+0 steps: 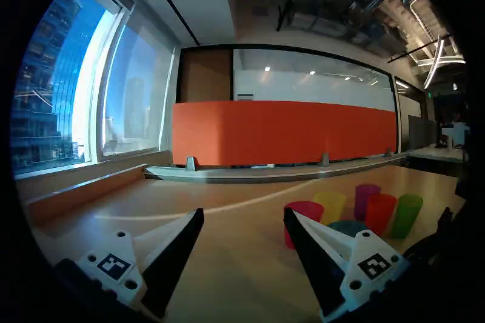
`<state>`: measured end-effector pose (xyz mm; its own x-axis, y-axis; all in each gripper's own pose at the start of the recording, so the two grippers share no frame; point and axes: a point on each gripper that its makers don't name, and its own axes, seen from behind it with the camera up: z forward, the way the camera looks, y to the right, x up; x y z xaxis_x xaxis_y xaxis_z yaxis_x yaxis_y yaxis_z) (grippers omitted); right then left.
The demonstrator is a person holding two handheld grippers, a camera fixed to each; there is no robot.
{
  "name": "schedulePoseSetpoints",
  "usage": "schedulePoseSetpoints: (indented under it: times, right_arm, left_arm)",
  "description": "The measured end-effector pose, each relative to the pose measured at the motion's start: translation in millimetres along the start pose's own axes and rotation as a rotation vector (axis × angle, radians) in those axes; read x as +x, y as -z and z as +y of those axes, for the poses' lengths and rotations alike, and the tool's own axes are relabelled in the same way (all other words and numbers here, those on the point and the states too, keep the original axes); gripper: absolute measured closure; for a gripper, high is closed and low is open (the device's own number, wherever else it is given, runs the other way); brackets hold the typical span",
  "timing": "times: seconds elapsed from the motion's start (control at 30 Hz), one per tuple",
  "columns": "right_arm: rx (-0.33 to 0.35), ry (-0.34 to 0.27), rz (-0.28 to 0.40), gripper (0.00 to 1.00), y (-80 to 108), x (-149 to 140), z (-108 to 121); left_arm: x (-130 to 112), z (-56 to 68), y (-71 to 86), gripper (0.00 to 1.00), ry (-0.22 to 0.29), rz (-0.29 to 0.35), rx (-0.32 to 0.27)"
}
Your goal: Pour water
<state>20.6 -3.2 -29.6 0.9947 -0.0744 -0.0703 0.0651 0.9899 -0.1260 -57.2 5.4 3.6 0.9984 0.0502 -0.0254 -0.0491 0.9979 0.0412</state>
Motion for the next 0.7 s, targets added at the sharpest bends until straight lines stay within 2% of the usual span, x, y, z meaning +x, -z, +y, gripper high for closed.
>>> schedulePoseSetpoints:
  times: [0.5,0.7]
  right_arm:
    - [0.010,-0.013,0.032,0.00,-12.4,-23,13]
    - [0.037,-0.050,0.043,0.00,-20.2,-29,12]
  left_arm:
    - [0,0.1,0.3,0.02,-0.001,0.000,0.000]
    - [0,0.7,-0.4,0.02,0.000,0.000,0.000]
